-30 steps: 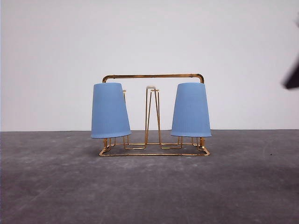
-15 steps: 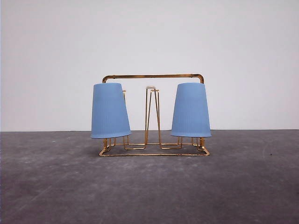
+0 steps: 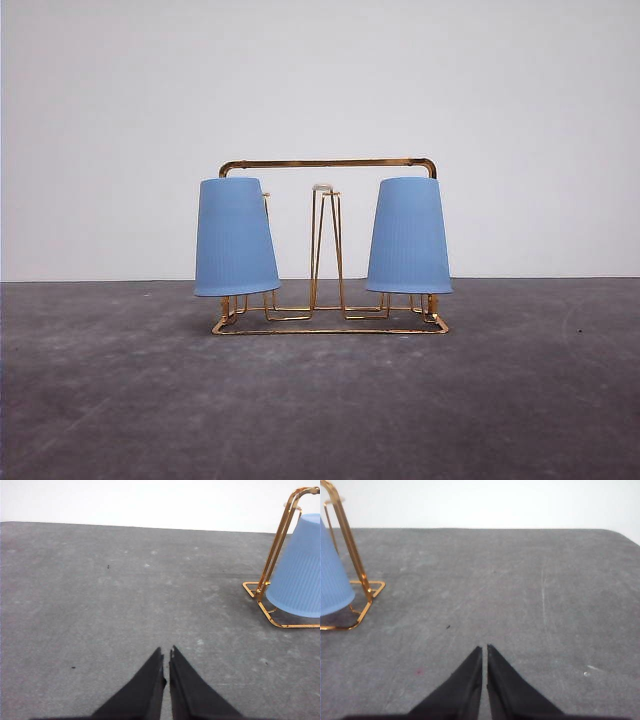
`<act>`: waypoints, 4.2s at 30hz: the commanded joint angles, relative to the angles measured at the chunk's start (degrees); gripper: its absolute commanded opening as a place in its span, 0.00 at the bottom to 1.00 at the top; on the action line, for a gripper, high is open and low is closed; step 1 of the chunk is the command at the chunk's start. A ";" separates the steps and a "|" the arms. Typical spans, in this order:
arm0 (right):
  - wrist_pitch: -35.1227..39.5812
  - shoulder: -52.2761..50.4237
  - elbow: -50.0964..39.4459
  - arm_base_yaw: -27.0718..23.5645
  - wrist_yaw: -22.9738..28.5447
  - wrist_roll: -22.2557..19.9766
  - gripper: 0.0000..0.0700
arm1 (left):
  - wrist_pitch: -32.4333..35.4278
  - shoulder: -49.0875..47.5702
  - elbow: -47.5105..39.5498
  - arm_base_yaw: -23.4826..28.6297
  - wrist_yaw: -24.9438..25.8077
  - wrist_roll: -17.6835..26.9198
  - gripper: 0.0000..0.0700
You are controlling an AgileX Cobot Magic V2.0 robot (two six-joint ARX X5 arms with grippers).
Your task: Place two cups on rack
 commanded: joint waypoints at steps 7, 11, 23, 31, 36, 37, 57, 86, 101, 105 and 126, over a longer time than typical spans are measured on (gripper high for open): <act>0.69 0.02 -0.46 0.07 0.11 0.76 0.02 | -0.31 -0.11 -0.81 0.02 0.09 -0.31 0.00; 0.69 0.02 -0.46 0.07 0.11 0.76 0.02 | -0.31 -0.11 -0.81 0.02 0.09 -0.31 0.00; 0.69 0.02 -0.46 0.07 0.11 0.76 0.02 | -0.31 -0.11 -0.81 0.02 0.09 -0.31 0.00; 0.69 0.02 -0.46 0.07 0.11 0.76 0.02 | -0.31 -0.11 -0.81 0.02 0.09 -0.29 0.00; 0.69 0.02 -0.46 0.07 0.11 0.76 0.02 | -0.31 -0.11 -0.81 0.02 0.09 -0.31 0.00; 0.69 0.02 -0.46 0.07 0.11 0.76 0.02 | -0.31 -0.11 -0.81 0.02 0.09 -0.31 0.00; 0.69 0.02 -0.46 0.07 0.11 0.76 0.02 | -0.31 -0.11 -0.81 0.02 0.09 -0.31 0.00; 0.69 0.02 -0.46 0.07 0.11 0.76 0.02 | -0.31 -0.11 -0.81 0.02 0.09 -0.31 0.00; 0.69 0.02 -0.46 0.07 0.11 0.76 0.02 | -0.31 -0.11 -0.81 0.02 0.09 -0.31 0.00; 0.69 0.02 -0.46 0.07 0.11 0.76 0.02 | -0.31 -0.11 -0.81 0.02 0.09 -0.31 0.00; 0.66 0.02 -0.46 0.07 0.11 0.76 0.02 | -0.31 -0.11 -0.81 0.02 0.09 -0.31 0.00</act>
